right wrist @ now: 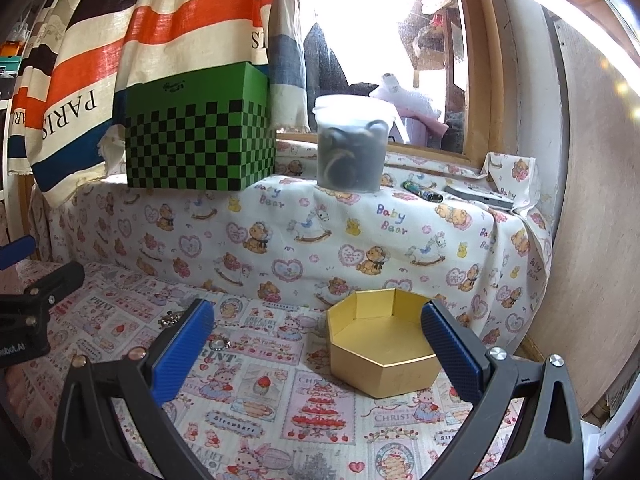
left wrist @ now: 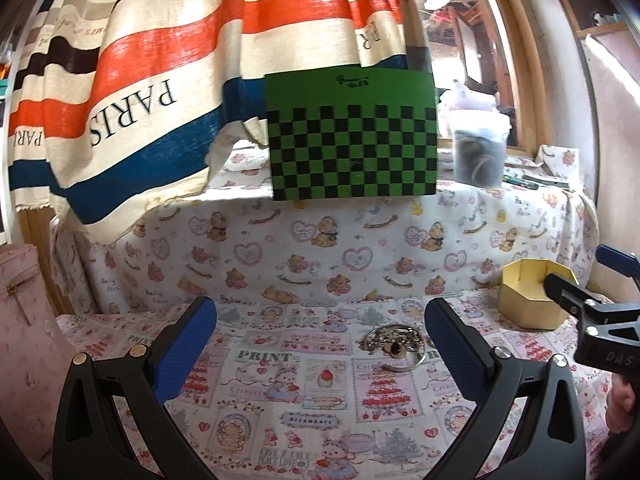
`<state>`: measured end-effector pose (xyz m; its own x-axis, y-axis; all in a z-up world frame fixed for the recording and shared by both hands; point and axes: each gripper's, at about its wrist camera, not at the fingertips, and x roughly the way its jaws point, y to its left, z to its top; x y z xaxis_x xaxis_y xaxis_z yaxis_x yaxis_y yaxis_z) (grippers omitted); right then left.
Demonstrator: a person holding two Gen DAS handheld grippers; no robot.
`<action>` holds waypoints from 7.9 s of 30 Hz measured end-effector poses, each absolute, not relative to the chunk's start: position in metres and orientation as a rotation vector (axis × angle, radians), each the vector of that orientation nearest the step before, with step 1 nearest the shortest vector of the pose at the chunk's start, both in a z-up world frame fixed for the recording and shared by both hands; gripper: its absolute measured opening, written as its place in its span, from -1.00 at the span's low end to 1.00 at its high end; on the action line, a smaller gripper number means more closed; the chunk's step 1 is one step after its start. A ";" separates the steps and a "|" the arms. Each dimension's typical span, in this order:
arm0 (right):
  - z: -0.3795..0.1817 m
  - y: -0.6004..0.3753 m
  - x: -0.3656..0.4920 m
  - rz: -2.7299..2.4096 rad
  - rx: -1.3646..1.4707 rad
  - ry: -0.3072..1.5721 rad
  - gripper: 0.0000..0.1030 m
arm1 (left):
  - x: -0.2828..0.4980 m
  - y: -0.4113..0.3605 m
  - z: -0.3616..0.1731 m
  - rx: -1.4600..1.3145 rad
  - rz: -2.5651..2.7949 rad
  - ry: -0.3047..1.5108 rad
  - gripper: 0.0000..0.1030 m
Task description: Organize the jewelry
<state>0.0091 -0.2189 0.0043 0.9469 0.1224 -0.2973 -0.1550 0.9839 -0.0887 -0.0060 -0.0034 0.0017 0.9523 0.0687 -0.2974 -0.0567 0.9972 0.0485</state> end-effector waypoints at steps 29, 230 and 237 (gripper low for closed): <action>-0.002 -0.249 0.035 0.128 0.063 0.439 1.00 | 0.098 0.000 -0.001 -0.107 -0.171 0.847 0.40; -0.001 -0.253 0.083 0.213 -0.008 0.553 -0.56 | 0.090 0.001 -0.020 -0.104 -0.022 0.661 0.39; -0.003 -0.255 0.087 0.208 0.011 0.578 -0.51 | 0.106 0.002 -0.039 -0.173 -0.119 0.769 0.02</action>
<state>0.0871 -0.2551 -0.0032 0.8171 0.1981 -0.5414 -0.1920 0.9790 0.0686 0.1059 0.0018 -0.0386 0.7127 -0.1698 -0.6806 0.0438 0.9791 -0.1984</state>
